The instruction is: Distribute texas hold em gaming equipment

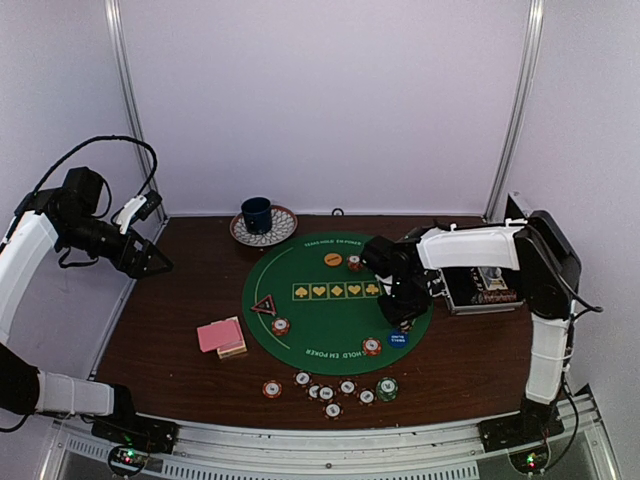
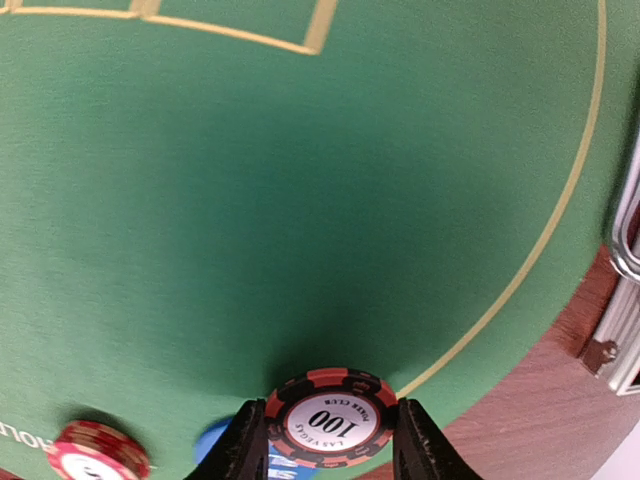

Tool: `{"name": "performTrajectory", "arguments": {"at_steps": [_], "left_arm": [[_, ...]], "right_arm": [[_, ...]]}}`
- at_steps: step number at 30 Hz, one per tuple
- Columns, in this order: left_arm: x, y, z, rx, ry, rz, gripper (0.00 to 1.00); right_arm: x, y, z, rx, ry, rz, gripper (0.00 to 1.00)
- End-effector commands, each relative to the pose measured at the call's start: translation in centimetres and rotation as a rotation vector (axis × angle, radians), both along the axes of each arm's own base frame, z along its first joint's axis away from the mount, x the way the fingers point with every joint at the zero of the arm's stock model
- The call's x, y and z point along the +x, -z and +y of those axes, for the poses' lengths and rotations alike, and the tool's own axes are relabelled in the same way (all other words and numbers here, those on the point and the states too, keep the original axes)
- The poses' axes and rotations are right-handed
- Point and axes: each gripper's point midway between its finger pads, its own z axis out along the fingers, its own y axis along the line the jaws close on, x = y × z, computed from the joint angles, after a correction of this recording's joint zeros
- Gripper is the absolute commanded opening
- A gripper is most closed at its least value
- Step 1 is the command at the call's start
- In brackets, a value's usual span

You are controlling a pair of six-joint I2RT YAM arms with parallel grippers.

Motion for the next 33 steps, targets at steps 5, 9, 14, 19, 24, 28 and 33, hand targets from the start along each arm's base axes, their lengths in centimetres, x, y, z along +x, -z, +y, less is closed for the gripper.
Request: {"name": "performTrajectory", "arguments": {"at_steps": [5,9,14,19,24,28,33], "left_arm": [[0.1,-1.1,0.1,-0.005,-0.006,-0.036,0.98],[0.1,-1.1,0.1,-0.003,-0.006,-0.036,0.98],[0.0,-1.1,0.1,-0.001,-0.010,-0.037,0.98],[-0.1,-1.1,0.1,-0.001,-0.009,-0.040,0.97],[-0.2,-1.0,0.1,0.000,-0.008,-0.038,0.98],[-0.2,-1.1,0.1,0.000,-0.008,-0.041,0.97],[-0.1,-1.1,0.1,0.000,-0.007,-0.041,0.98]], "right_arm": [[2.2,-2.1,-2.3,0.019,0.059,-0.099,0.26],[2.6,-1.7,-2.7,0.012,0.068,-0.096,0.26],[2.1,-0.6,-3.2,-0.004,0.073,-0.077,0.27],[1.5,0.0,-3.4,0.005,0.077,-0.060,0.45],[2.1,-2.4,-3.0,0.028,0.069,-0.115,0.73],[2.0,-5.2,-2.3,0.054,0.044,-0.160,0.78],[-0.6,-8.0,1.4,0.115,-0.062,-0.182,0.80]]}}
